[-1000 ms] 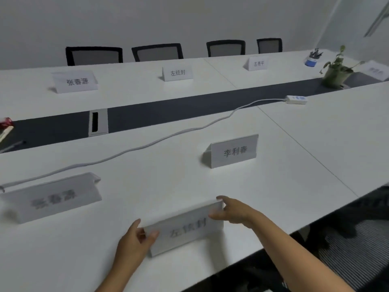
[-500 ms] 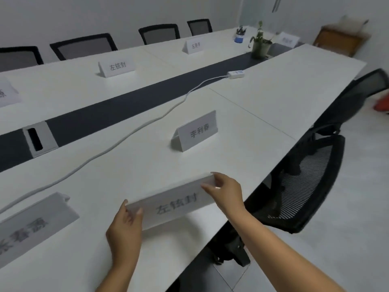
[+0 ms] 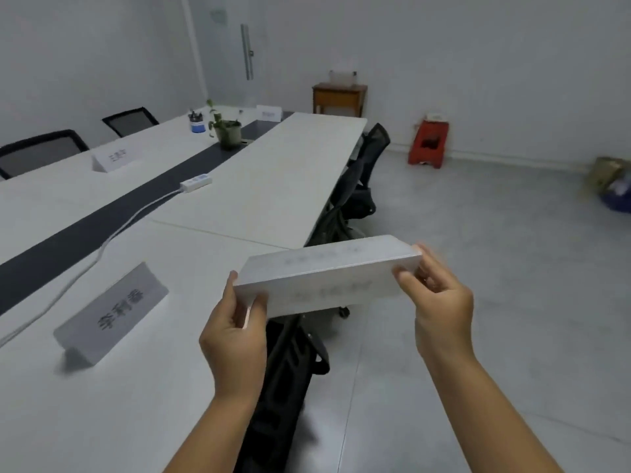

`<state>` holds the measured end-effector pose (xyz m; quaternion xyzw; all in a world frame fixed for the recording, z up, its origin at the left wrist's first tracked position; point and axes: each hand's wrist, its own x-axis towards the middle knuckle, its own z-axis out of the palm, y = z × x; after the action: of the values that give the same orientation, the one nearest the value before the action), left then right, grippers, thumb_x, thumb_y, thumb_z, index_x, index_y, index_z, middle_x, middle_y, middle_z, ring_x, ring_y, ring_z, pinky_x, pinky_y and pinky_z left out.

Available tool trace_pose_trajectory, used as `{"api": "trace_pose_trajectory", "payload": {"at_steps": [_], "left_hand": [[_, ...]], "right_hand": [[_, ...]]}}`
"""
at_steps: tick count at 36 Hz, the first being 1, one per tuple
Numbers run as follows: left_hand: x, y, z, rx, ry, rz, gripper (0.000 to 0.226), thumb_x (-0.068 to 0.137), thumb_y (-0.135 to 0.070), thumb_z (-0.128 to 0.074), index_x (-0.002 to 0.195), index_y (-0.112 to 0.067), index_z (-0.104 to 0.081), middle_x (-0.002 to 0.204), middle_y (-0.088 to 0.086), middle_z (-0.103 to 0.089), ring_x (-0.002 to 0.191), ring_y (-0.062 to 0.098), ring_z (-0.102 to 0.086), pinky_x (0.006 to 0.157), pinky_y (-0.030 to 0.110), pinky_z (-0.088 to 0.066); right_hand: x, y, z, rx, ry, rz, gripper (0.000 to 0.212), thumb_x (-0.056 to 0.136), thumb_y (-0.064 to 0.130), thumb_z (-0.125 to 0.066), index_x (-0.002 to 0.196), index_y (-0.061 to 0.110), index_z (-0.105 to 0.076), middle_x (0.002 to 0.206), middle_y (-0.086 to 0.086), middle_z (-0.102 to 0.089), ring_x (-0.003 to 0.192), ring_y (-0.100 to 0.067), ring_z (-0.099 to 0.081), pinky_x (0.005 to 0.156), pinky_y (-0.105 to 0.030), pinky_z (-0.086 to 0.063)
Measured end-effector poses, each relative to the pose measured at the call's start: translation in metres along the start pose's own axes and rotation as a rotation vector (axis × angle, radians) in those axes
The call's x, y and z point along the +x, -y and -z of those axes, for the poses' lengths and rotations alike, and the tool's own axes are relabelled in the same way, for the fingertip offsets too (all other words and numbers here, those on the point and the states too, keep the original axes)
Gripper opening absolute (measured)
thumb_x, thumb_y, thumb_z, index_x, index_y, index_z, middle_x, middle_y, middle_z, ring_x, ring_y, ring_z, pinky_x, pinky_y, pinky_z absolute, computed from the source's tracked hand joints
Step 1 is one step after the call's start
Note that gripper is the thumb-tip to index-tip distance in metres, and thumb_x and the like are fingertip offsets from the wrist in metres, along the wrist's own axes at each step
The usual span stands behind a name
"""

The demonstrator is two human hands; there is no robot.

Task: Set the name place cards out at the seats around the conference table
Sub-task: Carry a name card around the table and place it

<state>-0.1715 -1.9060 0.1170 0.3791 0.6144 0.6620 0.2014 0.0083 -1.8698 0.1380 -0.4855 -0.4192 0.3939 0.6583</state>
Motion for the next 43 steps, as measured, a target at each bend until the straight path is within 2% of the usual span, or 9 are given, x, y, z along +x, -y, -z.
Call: {"api": "trace_pose_trajectory", "payload": {"at_steps": [2,5,11,16,19,24,35,39,43], "left_hand": [[-0.015,-0.001,-0.049,-0.02,0.107,0.015,0.044,0.082,-0.007,-0.06,0.125,-0.013,-0.052,0.087,-0.042,-0.056,0.087,-0.012,-0.058,0.074,-0.005,-0.038],[-0.045,0.006,-0.116,-0.025,0.252,0.044,0.044,0.082,-0.004,-0.058,0.125,-0.014,-0.052,0.084,-0.032,-0.058,0.075,-0.022,-0.054,0.067,-0.007,-0.037],[-0.098,0.044,-0.207,0.031,0.421,0.242,0.045,0.079,0.0,-0.061,0.123,-0.005,-0.052,0.112,0.002,-0.06,0.095,0.009,-0.057,0.075,-0.003,-0.041],[-0.093,0.071,-0.253,0.147,0.43,0.387,0.047,0.078,0.001,-0.062,0.123,-0.005,-0.052,0.109,0.015,-0.063,0.098,0.022,-0.059,0.097,0.037,-0.043],[-0.067,0.087,-0.286,0.202,0.411,0.403,0.047,0.079,-0.002,-0.063,0.124,-0.008,-0.052,0.114,0.018,-0.063,0.1,0.028,-0.061,0.097,0.048,-0.045],[0.003,0.107,-0.36,0.225,0.426,0.33,0.045,0.079,0.0,-0.061,0.124,-0.003,-0.051,0.121,0.013,-0.059,0.1,0.015,-0.054,0.087,0.014,-0.042],[0.165,0.101,-0.53,0.181,0.422,0.246,0.045,0.081,-0.004,-0.06,0.125,-0.006,-0.051,0.112,-0.009,-0.051,0.104,0.011,-0.053,0.094,0.034,-0.047],[0.209,0.111,-0.564,0.206,0.347,0.276,0.042,0.081,-0.003,-0.06,0.122,-0.004,-0.053,0.108,-0.006,-0.054,0.096,0.008,-0.053,0.07,-0.004,-0.04],[0.26,0.119,-0.585,0.215,0.16,0.324,0.043,0.079,-0.004,-0.063,0.121,-0.008,-0.054,0.106,0.005,-0.061,0.091,0.01,-0.055,0.074,0.001,-0.04]], "right_hand": [[0.022,-0.001,0.047,0.014,-0.053,-0.006,0.038,0.078,0.0,-0.063,0.115,0.01,-0.06,0.1,0.016,-0.066,0.095,0.005,-0.061,0.079,-0.007,-0.049],[0.053,-0.01,0.117,-0.015,-0.148,-0.028,0.032,0.078,0.002,-0.063,0.105,0.017,-0.066,0.08,0.023,-0.071,0.087,0.006,-0.064,0.075,-0.007,-0.05],[0.09,-0.053,0.211,-0.046,-0.25,-0.162,0.041,0.077,0.001,-0.064,0.118,0.004,-0.057,0.1,0.007,-0.064,0.085,0.007,-0.058,0.069,-0.006,-0.046],[0.13,-0.102,0.228,-0.077,-0.257,-0.294,0.045,0.077,-0.001,-0.064,0.12,0.002,-0.054,0.112,-0.001,-0.06,0.089,-0.003,-0.057,0.07,-0.004,-0.048],[0.17,-0.126,0.22,-0.087,-0.248,-0.338,0.045,0.077,0.0,-0.064,0.121,0.001,-0.053,0.112,0.001,-0.058,0.095,-0.009,-0.057,0.071,-0.005,-0.048],[0.268,-0.151,0.195,-0.098,-0.236,-0.352,0.047,0.078,0.0,-0.064,0.123,0.0,-0.051,0.114,0.001,-0.056,0.102,-0.012,-0.055,0.09,-0.024,-0.04],[0.494,-0.16,0.144,-0.131,-0.248,-0.291,0.043,0.078,0.003,-0.065,0.12,0.003,-0.055,0.089,0.012,-0.062,0.086,-0.001,-0.057,0.086,-0.024,-0.042],[0.561,-0.177,0.119,-0.146,-0.189,-0.297,0.043,0.077,0.003,-0.066,0.118,0.004,-0.056,0.107,0.0,-0.064,0.088,-0.002,-0.058,0.079,-0.008,-0.049],[0.631,-0.189,0.071,-0.132,-0.006,-0.294,0.044,0.077,0.003,-0.065,0.119,0.002,-0.055,0.111,-0.002,-0.061,0.094,-0.009,-0.058,0.086,-0.023,-0.042]]}}
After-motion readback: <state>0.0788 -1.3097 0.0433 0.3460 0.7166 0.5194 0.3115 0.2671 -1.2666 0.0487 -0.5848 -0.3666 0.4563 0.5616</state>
